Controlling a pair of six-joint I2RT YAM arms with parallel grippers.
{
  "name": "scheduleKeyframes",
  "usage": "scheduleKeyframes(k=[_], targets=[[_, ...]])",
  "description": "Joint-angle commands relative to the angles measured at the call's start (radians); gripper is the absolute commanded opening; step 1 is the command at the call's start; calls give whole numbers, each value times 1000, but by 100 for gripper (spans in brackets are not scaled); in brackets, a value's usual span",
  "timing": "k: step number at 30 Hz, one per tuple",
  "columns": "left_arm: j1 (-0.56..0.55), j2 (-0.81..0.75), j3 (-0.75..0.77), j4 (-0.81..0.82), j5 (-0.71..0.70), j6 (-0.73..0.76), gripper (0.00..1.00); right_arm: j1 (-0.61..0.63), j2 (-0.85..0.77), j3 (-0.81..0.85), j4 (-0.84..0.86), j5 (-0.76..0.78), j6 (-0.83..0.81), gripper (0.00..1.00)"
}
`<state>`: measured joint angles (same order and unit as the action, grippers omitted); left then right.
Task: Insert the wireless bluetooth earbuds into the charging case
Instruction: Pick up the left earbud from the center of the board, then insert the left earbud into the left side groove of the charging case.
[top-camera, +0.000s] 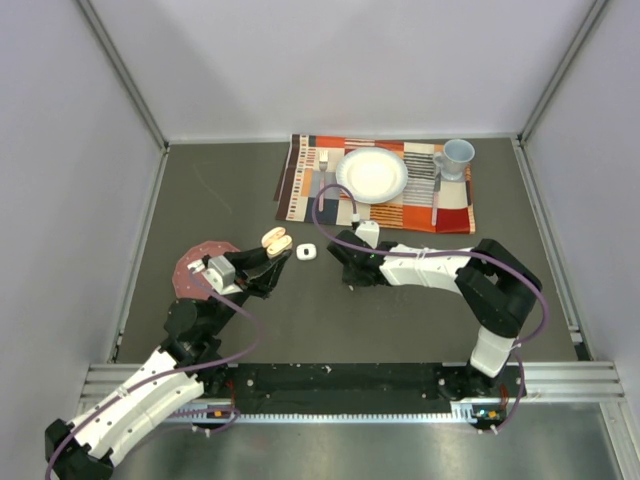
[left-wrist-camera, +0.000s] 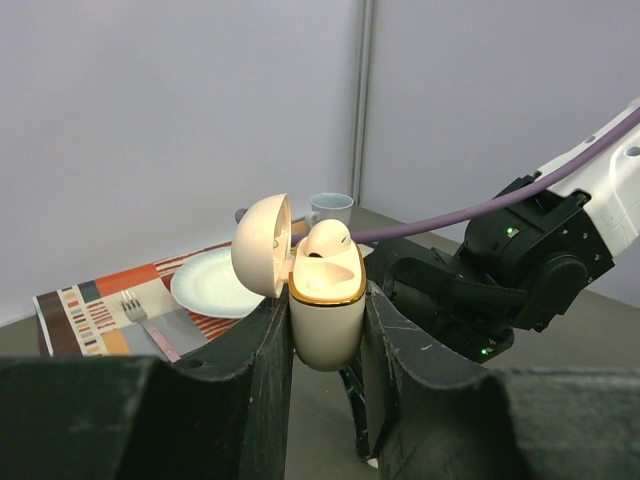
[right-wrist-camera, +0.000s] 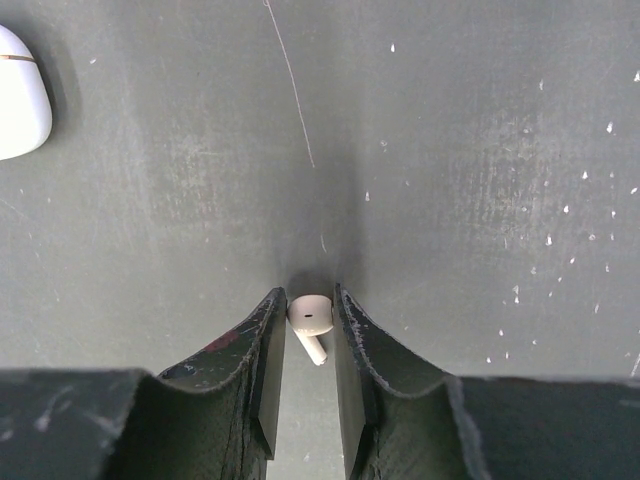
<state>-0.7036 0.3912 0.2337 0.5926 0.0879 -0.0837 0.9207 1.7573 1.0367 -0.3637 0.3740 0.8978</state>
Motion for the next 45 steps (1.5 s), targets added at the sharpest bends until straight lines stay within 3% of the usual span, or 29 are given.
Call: scheduleKeyframes(k=[1,9,12,19,33,45], targets=[[1,11,13,65,-7,-5,0,10,13,45,-15,20,-7,25],[1,8,9,62,-14,-8,0,10,-22,31,-8,45,-8,14],[1,5,7,62,-20,-10,0,17,-71,4,31,60,-20,4],[1,11,3,78,-28,-25,0,63,-341,-147,211,169,-57,0],[1,110,-1,174,59,-39,0,132,-790,-354,549,290,-194,0],[1,230,12,286,140,-47,0,248,-863,-414,1000,295,-444,0]])
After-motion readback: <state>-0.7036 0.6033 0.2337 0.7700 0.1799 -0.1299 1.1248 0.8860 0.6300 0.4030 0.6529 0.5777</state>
